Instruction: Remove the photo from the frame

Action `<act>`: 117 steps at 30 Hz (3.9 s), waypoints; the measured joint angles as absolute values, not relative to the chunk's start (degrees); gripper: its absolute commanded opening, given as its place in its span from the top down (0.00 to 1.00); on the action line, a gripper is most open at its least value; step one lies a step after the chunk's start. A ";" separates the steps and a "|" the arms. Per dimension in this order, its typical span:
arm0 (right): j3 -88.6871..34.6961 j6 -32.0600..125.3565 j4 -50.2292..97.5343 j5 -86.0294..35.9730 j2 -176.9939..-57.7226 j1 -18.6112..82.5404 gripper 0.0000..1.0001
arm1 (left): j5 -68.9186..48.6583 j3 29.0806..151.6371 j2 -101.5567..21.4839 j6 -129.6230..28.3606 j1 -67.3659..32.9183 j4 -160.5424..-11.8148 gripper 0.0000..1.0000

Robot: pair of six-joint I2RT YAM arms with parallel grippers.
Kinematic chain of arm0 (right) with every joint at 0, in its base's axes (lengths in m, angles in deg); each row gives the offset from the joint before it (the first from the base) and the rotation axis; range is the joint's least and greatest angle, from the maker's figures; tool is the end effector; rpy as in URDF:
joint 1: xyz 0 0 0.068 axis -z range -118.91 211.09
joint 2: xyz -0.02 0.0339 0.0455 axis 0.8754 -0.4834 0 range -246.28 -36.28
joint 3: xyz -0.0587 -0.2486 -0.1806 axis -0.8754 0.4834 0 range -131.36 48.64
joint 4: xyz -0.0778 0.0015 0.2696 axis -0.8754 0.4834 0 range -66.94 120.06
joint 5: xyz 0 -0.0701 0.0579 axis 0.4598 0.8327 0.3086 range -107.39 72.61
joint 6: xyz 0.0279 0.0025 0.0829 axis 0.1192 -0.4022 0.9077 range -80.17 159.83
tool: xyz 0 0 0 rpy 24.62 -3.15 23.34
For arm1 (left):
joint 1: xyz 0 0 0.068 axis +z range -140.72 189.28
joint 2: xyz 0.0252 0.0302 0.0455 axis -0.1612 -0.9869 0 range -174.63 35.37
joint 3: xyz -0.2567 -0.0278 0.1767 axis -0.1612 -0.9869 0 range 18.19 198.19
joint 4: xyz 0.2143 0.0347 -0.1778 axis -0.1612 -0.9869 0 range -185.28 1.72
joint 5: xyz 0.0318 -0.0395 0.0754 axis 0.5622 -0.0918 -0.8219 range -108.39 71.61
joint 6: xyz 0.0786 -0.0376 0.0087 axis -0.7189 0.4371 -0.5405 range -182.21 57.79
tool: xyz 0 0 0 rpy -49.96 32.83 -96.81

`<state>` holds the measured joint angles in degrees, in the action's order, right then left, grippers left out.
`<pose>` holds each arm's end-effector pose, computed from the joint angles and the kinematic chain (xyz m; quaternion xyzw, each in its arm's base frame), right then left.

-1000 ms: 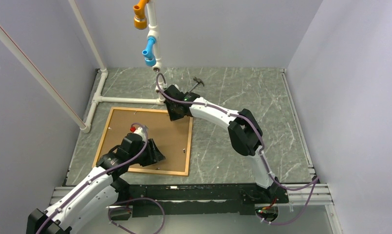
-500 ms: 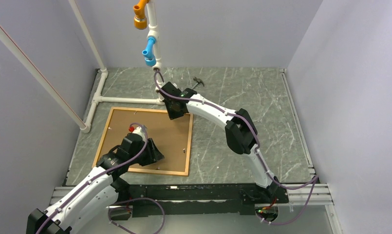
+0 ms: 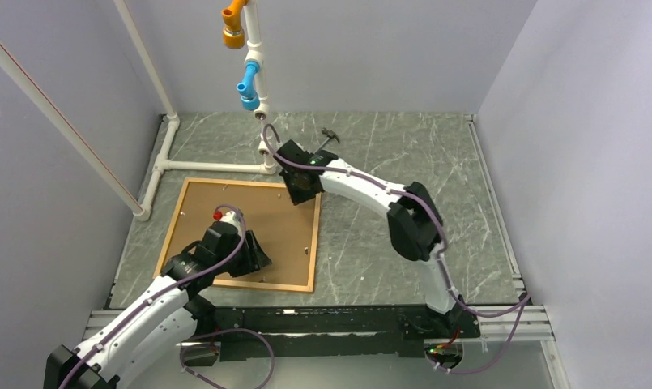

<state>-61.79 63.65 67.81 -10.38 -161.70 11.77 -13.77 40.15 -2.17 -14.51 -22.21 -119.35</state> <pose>0.3622 0.4070 0.2211 -0.1971 0.9433 0.1078 0.2444 0.1278 -0.0855 0.1760 -0.1162 0.9213 -0.2641 0.2605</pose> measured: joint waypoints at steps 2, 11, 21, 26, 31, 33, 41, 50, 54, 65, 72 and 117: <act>-55.13 62.51 67.13 -10.43 -156.37 11.77 1.00 | -14.21 40.63 -2.45 -14.53 -22.21 -120.12 0.39; -32.57 58.84 54.54 -18.10 -131.80 11.77 1.00 | -18.75 44.63 -1.91 -13.55 -22.19 -124.51 0.30; -12.64 60.41 41.38 -35.95 -126.25 10.88 1.00 | -21.66 46.57 -3.22 -10.22 -22.14 -130.52 0.38; -9.51 59.08 40.90 -41.29 -125.57 7.38 1.00 | -21.88 44.36 -0.64 -7.73 -22.14 -131.26 0.37; -7.72 58.12 39.90 -44.61 -123.67 4.21 1.00 | -24.35 43.90 2.22 -4.76 -22.14 -133.71 0.37; -6.93 58.03 38.98 -45.62 -123.58 3.44 1.00 | -25.66 43.93 1.96 -3.75 -22.14 -135.11 0.37; -4.97 58.01 36.97 -46.56 -124.94 2.20 1.00 | -31.69 44.01 3.71 0.88 -22.14 -139.53 0.33; -5.32 58.03 35.00 -45.92 -129.53 1.61 1.00 | -33.75 43.64 5.46 2.02 -22.14 -140.03 0.34; -6.91 58.10 34.70 -45.88 -131.23 0.93 1.00 | -33.75 43.51 3.49 2.17 -22.14 -140.03 0.35; -10.45 59.58 33.17 -43.17 -134.62 -1.45 1.00 | -33.46 41.61 0.96 4.53 -22.14 -139.70 0.37; -11.33 61.46 32.38 -37.51 -134.91 -3.48 1.00 | -33.37 41.57 0.98 4.68 -22.14 -139.61 0.37; 14.44 64.50 34.48 -15.76 -88.55 21.43 1.00 | -13.48 60.56 -41.86 -17.46 -41.03 -106.26 0.34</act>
